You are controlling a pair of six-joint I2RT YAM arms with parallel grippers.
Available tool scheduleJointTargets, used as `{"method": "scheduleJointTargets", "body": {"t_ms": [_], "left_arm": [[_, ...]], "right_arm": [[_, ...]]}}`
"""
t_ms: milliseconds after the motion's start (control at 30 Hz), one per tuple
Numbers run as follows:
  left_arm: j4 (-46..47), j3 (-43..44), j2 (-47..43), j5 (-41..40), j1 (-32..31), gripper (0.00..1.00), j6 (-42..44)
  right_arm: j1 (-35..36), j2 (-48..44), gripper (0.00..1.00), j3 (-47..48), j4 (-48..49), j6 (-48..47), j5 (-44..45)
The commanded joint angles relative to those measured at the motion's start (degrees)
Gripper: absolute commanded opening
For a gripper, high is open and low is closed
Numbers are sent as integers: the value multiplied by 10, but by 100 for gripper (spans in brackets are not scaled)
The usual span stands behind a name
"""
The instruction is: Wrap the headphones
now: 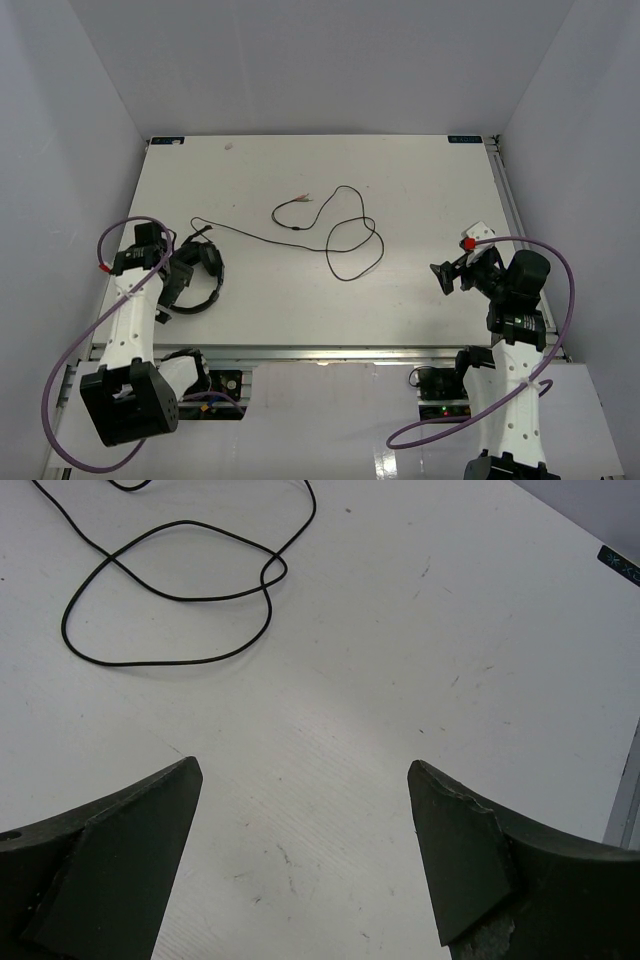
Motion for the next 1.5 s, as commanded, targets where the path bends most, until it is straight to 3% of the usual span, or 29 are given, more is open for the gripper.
{"method": "scheduleJointTargets", "body": {"t_ms": [0,367,433,567,767,933,1067,1167,1367,1467], "left_arm": [[-24,-5,44,-23,0,95,-40],[85,-42,188,-12,21,77,-54],[97,-46,212,-17,29,69,-53],[126,-54,254,-29,43,32,-52],[154,-49,253,-21,50,19,-21],[200,-27,196,9,51,3,87],[296,-29,99,146,45,0,277],[321,-22,45,237,12,0,326],[296,84,69,164,-180,0,404],[283,132,95,164,-222,0,427]], "right_arm": [[5,-7,90,6,10,2,12],[18,-6,90,7,10,4,21],[19,-6,90,8,11,4,22],[20,-6,90,8,11,5,25],[21,-4,90,7,11,5,29],[20,0,90,6,11,5,30],[20,4,90,5,11,4,28],[21,7,90,5,6,-3,8],[27,21,91,25,-78,-114,-190],[28,35,91,43,-80,-175,-265]]}}
